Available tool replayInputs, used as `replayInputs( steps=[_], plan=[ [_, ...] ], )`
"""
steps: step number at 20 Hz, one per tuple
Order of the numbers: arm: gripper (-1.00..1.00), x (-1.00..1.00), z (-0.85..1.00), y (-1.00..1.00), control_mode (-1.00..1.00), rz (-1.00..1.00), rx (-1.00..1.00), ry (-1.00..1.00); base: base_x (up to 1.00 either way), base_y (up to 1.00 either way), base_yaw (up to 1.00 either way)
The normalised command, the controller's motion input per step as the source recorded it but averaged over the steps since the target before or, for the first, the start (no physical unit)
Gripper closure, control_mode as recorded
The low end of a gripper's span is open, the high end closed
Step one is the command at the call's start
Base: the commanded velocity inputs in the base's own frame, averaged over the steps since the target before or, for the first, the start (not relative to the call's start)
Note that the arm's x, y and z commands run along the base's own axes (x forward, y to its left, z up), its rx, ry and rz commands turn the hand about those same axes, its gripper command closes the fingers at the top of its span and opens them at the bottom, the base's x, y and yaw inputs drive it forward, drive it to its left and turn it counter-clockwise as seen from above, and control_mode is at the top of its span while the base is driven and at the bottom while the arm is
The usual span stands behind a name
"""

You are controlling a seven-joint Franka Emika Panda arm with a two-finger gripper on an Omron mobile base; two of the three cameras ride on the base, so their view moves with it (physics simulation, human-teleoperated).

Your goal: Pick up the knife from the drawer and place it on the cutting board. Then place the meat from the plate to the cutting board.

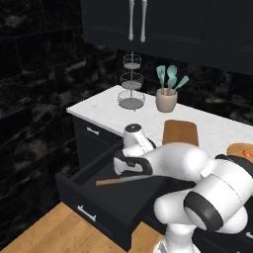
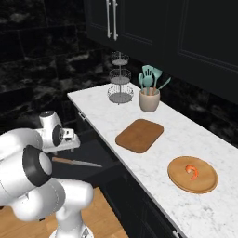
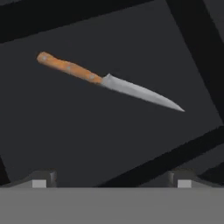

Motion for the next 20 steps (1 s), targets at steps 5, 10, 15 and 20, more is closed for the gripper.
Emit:
replayInputs(
  steps=[5,10,15,20],
  plan=[
    [-1.00,-0.09,0.00,0.13,-1.00,0.52,-0.08,0.12,0.00,0.00,0.00],
    [-1.00,0.07,-0.12,0.37,-1.00,0.22,-0.13,0.19,0.00,0.00,0.00],
    [-1.00,0.07,-0.32,0.28,-1.00,0.19,-0.09,0.09,0.00,0.00,0.00],
    [-1.00,0.00,-0.12,0.00,-1.00,0.14,-0.01,-0.02,0.00,0.00,0.00]
  ],
)
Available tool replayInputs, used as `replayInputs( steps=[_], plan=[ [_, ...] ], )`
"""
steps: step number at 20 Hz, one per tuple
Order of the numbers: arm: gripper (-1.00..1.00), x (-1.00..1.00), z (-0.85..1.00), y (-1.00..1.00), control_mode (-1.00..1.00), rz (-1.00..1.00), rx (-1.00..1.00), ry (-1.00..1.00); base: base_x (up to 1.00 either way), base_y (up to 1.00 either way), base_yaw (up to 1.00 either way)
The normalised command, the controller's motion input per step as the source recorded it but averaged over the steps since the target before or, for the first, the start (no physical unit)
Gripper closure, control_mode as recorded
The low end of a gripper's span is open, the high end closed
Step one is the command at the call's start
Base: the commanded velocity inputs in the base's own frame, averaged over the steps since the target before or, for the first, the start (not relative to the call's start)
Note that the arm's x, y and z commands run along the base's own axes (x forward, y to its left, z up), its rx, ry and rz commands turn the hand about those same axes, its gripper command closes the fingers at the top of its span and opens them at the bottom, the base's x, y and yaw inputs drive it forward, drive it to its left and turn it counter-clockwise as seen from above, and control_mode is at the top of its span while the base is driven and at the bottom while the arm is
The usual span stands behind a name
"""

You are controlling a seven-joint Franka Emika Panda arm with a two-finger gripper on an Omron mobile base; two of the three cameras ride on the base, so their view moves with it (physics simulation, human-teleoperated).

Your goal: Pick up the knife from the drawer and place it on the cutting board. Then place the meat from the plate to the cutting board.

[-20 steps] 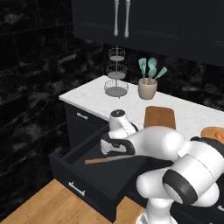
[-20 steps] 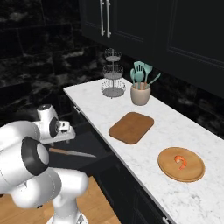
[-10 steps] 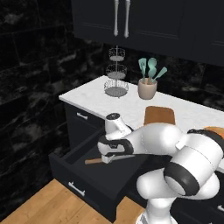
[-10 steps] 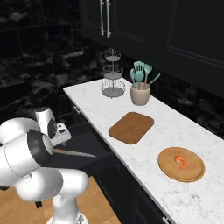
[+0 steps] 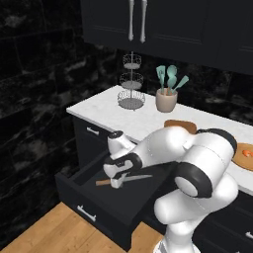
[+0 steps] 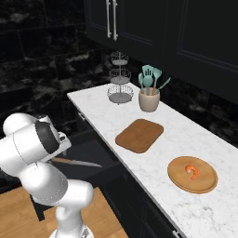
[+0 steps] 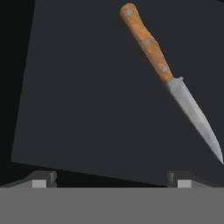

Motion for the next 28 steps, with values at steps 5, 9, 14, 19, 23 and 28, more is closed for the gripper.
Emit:
replayInputs(
  steps=[5,9,14,19,23,28],
  plan=[
    [-1.00,0.25,-0.13,0.00,-1.00,0.10,0.00,-0.04,0.00,0.00,0.00],
    [-1.00,0.28,-0.34,-0.06,-1.00,0.14,0.00,0.01,0.00,0.00,0.00],
    [-1.00,0.11,-0.34,-0.05,-1.00,0.13,0.00,0.01,0.00,0.00,0.00],
    [-1.00,0.14,-0.09,0.04,-1.00,0.08,0.00,0.00,0.00,0.00,0.00],
    [-1.00,0.29,-0.01,0.00,-1.00,0.02,0.00,0.00,0.00,0.00,0.00],
    [-1.00,0.21,-0.19,0.01,-1.00,0.00,0.00,0.00,0.00,0.00,0.00]
  ],
)
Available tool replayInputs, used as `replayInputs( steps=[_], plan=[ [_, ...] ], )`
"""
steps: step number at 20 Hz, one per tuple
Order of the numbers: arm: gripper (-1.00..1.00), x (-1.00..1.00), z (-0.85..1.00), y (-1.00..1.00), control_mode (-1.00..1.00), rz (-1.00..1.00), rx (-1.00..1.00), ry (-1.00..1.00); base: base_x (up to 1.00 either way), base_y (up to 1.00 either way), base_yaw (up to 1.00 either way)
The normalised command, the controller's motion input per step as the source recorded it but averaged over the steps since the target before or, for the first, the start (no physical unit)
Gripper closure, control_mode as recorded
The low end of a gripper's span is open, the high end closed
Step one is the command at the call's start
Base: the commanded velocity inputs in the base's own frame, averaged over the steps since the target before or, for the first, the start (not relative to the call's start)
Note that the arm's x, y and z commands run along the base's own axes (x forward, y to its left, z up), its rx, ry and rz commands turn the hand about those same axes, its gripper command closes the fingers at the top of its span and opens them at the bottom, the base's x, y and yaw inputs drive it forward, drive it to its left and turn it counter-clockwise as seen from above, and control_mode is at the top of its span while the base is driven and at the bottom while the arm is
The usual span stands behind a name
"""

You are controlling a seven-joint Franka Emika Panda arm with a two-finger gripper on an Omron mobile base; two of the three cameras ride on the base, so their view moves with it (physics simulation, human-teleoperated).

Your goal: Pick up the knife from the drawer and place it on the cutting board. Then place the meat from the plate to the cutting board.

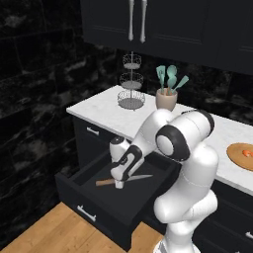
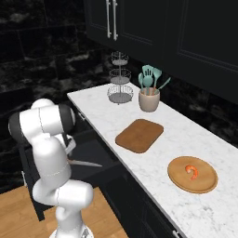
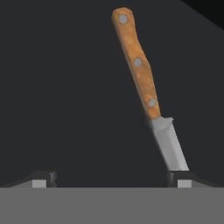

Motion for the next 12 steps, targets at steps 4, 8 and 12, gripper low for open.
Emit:
replayInputs(
  steps=[4,8,12],
  plan=[
    [-1.00,0.17,-0.27,0.04,-1.00,0.00,0.00,0.00,0.00,0.00,0.00],
    [-1.00,0.31,-0.28,0.00,-1.00,0.00,0.00,0.02,0.00,0.00,0.00],
    [-1.00,0.26,-0.16,0.02,-1.00,0.00,0.00,0.07,0.00,0.00,0.00]
  ],
)
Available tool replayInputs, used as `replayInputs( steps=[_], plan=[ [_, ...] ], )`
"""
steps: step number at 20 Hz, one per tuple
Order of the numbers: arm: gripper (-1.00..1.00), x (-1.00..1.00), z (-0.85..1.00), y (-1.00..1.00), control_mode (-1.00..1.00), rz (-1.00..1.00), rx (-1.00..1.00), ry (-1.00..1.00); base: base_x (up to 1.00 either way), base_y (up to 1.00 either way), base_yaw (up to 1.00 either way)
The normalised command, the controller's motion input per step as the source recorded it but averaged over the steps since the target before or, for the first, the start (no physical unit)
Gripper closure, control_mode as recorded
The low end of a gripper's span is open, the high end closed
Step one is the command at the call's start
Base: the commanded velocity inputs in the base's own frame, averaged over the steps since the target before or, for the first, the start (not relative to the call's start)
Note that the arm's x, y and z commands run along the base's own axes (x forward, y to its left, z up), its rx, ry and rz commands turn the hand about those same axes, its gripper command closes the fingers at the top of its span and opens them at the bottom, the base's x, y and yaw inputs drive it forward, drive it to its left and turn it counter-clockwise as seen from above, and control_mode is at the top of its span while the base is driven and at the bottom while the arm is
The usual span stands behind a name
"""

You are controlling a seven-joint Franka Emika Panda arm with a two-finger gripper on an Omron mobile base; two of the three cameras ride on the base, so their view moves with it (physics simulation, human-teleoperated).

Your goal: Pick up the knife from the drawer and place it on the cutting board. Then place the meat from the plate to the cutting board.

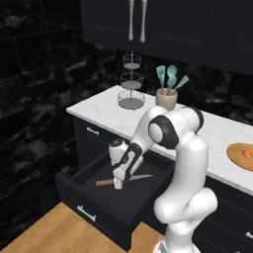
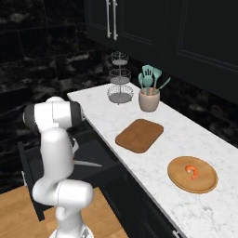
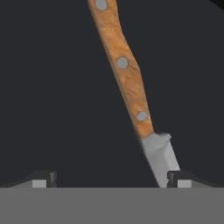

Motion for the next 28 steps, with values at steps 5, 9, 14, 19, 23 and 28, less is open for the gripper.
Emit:
replayInputs(
  steps=[5,9,14,19,23,28],
  plan=[
    [-1.00,0.21,-0.06,0.04,-1.00,0.00,0.00,0.07,0.00,0.00,0.00],
    [-1.00,0.20,-0.08,0.05,-1.00,0.00,0.00,0.04,0.00,0.00,0.00],
    [-1.00,0.26,-0.13,0.18,-1.00,0.02,0.00,0.01,0.00,0.00,0.00],
    [-1.00,0.07,-0.27,0.02,-1.00,0.01,0.00,0.04,0.00,0.00,0.00],
    [-1.00,0.00,-0.26,0.00,-1.00,0.00,0.00,0.06,0.00,0.00,0.00],
    [-1.00,0.00,-0.22,0.00,-1.00,0.00,0.00,0.02,0.00,0.00,0.00]
  ],
)
